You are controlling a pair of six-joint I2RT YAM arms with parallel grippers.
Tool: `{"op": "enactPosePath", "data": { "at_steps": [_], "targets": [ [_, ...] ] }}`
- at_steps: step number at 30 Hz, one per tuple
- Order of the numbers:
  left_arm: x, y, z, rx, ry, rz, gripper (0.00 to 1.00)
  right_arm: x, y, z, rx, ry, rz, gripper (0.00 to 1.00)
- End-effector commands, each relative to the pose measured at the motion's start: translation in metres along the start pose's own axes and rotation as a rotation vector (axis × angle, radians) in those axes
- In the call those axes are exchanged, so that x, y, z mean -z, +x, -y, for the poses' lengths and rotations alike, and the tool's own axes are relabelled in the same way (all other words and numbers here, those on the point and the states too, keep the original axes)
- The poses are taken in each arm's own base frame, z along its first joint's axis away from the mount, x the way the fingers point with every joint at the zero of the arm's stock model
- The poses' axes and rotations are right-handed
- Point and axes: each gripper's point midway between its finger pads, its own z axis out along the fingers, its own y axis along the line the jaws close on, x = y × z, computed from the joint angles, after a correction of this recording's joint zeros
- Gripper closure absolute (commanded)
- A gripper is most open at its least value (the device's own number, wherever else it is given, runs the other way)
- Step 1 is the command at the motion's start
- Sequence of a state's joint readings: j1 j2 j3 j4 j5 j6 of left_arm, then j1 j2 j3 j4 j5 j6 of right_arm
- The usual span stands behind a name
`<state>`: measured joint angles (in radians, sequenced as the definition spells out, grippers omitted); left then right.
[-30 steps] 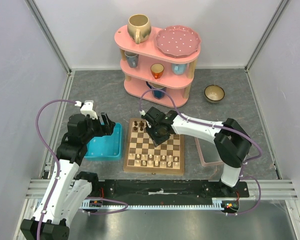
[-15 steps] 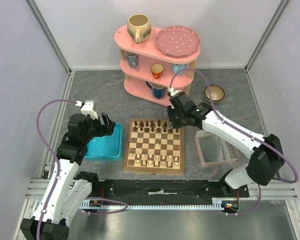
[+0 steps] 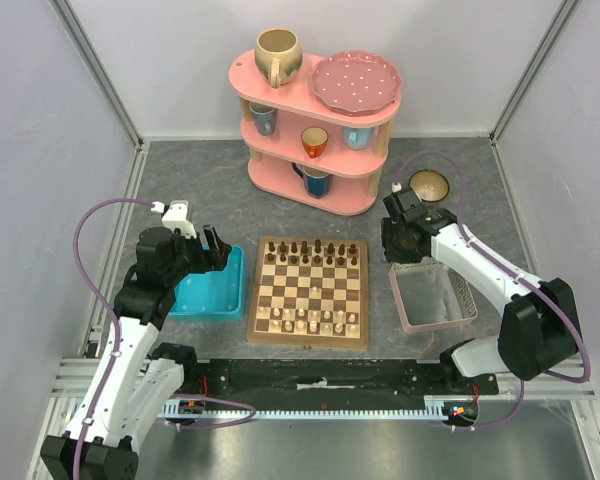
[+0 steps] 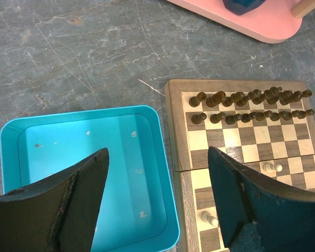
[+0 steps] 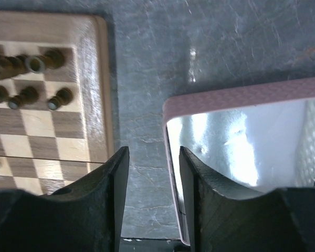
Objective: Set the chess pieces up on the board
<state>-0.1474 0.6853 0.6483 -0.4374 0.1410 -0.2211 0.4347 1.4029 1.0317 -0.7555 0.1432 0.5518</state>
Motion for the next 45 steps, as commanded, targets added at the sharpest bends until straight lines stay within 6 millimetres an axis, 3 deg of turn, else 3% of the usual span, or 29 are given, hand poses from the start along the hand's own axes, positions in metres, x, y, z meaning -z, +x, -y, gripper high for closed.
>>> {"op": "enactPosePath", "data": {
  "at_steps": [1, 18, 28, 37, 45],
  "targets": [
    [0.0, -0.012, 0.004, -0.05, 0.023, 0.045, 0.18, 0.001, 0.016, 0.017, -0.041, 0.062, -0.013, 0.48],
    [0.004, -0.016, 0.008, -0.053, 0.043, 0.067, 0.18, -0.01, 0.054, 0.018, -0.05, 0.018, -0.122, 0.45],
    [0.005, -0.017, 0.009, -0.055, 0.046, 0.074, 0.18, -0.025, 0.073, 0.005, -0.117, -0.057, -0.153, 0.58],
    [0.005, -0.016, 0.009, -0.053, 0.048, 0.071, 0.18, -0.028, 0.062, 0.0, -0.216, -0.077, -0.089, 0.75],
    [0.004, -0.016, 0.01, -0.056, 0.05, 0.068, 0.18, -0.026, 0.049, 0.006, -0.317, -0.066, -0.01, 0.82]
  ]
}}
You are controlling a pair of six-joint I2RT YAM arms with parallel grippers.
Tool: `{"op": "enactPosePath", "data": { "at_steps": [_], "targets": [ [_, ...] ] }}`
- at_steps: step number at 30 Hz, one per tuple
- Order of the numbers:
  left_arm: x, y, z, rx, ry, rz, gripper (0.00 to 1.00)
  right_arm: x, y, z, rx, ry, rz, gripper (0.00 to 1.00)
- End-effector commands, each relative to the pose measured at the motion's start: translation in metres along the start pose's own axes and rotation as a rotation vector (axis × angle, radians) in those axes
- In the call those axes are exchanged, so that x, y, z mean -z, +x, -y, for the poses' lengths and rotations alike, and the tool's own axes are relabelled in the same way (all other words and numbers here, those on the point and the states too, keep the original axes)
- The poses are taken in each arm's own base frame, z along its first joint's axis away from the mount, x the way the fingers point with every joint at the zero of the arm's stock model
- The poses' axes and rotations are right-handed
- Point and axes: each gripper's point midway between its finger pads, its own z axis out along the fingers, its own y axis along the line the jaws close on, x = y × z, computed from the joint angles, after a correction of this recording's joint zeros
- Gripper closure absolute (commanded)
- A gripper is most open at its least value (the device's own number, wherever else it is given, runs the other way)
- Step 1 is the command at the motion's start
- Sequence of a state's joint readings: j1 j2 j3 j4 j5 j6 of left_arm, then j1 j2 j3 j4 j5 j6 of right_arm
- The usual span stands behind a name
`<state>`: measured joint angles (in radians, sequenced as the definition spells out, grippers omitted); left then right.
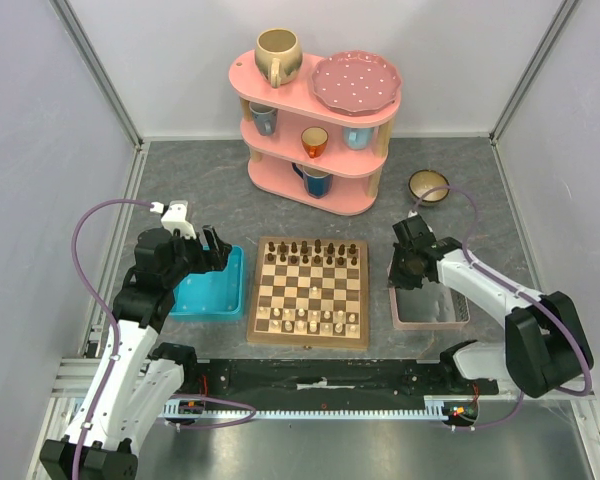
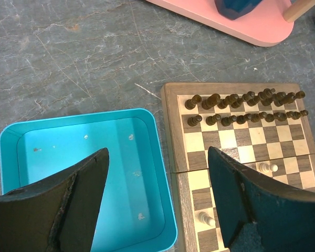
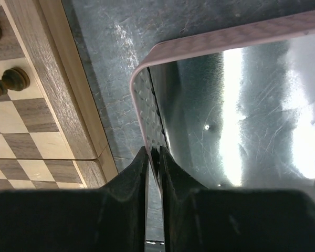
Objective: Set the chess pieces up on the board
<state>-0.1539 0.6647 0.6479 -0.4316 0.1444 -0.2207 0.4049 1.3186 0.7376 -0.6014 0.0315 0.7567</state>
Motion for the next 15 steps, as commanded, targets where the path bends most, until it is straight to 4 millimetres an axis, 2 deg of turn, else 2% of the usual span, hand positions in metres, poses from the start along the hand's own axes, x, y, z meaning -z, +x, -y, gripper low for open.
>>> {"op": "enactPosePath", "data": {
  "at_steps": [1, 4, 9, 13, 15],
  "targets": [
    [0.0, -0.012, 0.006, -0.049, 0.036, 0.045, 0.18, 0.008, -0.02, -0.004, -0.101, -0.026, 0.104, 0.83],
    [0.0, -0.011, 0.006, -0.048, 0.036, 0.044, 0.18, 0.014, -0.027, -0.001, -0.137, -0.034, 0.132, 0.77],
    [0.001, -0.011, 0.007, -0.047, 0.038, 0.045, 0.18, 0.024, -0.037, -0.002, -0.186, -0.059, 0.188, 0.74],
    [0.0, -0.012, 0.007, -0.048, 0.041, 0.046, 0.18, 0.031, -0.044, -0.004, -0.146, -0.066, 0.205, 0.68],
    [0.001, -0.012, 0.008, -0.049, 0.044, 0.047, 0.18, 0.04, -0.052, -0.011, -0.08, -0.096, 0.228, 0.65]
  ]
}}
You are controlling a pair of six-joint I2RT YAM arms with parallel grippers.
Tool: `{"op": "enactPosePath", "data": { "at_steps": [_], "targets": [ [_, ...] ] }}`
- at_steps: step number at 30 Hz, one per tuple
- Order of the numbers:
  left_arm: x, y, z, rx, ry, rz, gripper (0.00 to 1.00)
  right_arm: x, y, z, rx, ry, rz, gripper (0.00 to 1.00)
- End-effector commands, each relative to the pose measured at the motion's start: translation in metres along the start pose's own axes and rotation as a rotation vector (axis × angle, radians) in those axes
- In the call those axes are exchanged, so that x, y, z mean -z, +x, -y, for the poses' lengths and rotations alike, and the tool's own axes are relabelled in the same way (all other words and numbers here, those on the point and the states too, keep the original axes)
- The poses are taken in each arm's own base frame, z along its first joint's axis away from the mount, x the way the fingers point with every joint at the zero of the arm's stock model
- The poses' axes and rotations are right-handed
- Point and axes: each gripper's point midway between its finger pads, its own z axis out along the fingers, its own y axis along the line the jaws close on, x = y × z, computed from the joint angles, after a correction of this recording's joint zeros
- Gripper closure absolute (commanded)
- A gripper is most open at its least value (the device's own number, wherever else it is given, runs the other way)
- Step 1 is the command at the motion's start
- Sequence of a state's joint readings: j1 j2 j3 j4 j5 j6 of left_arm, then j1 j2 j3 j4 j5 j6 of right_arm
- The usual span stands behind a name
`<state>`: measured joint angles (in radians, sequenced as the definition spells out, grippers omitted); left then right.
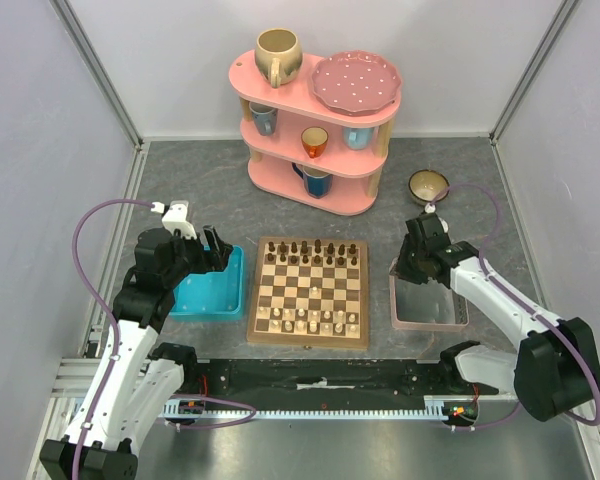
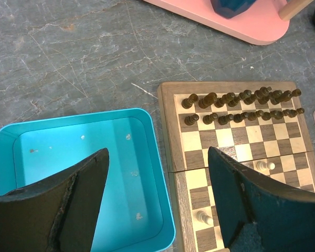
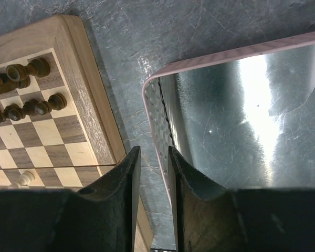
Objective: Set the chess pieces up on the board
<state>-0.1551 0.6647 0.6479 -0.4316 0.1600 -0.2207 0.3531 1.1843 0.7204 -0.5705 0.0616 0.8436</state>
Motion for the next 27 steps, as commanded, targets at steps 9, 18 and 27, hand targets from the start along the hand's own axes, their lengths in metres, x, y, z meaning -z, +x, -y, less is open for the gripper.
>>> {"op": "enactPosePath", "data": {
  "at_steps": [9, 18, 27],
  "targets": [
    [-0.002, -0.01, 0.007, -0.048, 0.039, 0.035, 0.18, 0.035, -0.015, -0.092, 0.367, -0.214, 0.038, 0.62],
    [-0.002, -0.009, 0.009, -0.047, 0.048, 0.033, 0.18, 0.027, 0.061, -0.129, 0.524, -0.259, -0.158, 0.62],
    [-0.001, -0.01, 0.009, -0.049, 0.05, 0.04, 0.18, 0.025, 0.096, -0.124, 0.603, -0.217, -0.258, 0.62]
  ]
}}
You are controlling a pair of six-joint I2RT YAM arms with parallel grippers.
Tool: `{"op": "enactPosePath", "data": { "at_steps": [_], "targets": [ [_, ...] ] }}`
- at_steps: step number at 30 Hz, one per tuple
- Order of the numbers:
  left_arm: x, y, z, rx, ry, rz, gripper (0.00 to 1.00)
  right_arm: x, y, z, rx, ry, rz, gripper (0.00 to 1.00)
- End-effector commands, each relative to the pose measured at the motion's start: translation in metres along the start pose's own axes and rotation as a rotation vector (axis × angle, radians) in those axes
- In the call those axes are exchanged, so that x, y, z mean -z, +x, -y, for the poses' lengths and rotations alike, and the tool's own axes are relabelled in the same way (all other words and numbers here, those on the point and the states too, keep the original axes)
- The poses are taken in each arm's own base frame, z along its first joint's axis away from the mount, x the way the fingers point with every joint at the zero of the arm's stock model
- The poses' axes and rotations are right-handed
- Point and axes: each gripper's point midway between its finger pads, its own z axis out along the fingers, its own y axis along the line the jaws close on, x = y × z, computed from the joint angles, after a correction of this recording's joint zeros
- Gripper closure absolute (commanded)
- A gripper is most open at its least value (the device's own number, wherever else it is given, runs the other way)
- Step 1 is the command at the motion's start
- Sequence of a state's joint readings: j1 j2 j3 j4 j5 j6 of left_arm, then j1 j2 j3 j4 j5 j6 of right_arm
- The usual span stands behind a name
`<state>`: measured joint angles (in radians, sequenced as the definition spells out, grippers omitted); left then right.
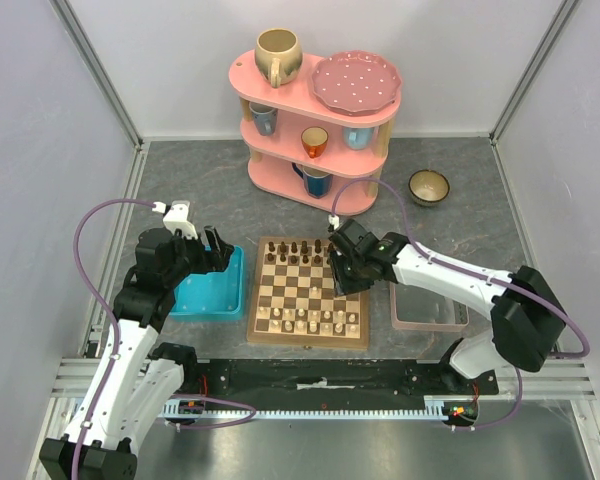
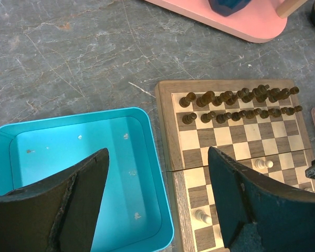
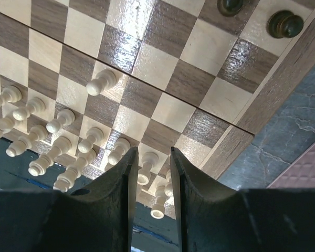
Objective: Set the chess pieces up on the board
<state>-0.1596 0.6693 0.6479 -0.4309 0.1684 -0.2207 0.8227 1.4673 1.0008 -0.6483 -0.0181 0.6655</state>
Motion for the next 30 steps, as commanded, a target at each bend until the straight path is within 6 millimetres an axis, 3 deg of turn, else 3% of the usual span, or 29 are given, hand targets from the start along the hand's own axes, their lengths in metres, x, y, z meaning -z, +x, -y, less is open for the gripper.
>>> {"op": "enactPosePath", "data": {
  "at_steps": [1, 11, 30],
  "targets": [
    [0.0, -0.012, 0.007, -0.048, 0.039, 0.048, 0.18, 0.006, 0.001, -0.014, 0.021, -0.023, -0.023, 0.62],
    [0.001, -0.012, 0.008, -0.05, 0.04, 0.054, 0.18, 0.003, 0.023, -0.02, 0.061, -0.024, -0.089, 0.62],
    [0.002, -0.013, 0.008, -0.054, 0.039, 0.059, 0.18, -0.002, 0.039, -0.025, 0.098, -0.021, -0.143, 0.59]
  ]
}}
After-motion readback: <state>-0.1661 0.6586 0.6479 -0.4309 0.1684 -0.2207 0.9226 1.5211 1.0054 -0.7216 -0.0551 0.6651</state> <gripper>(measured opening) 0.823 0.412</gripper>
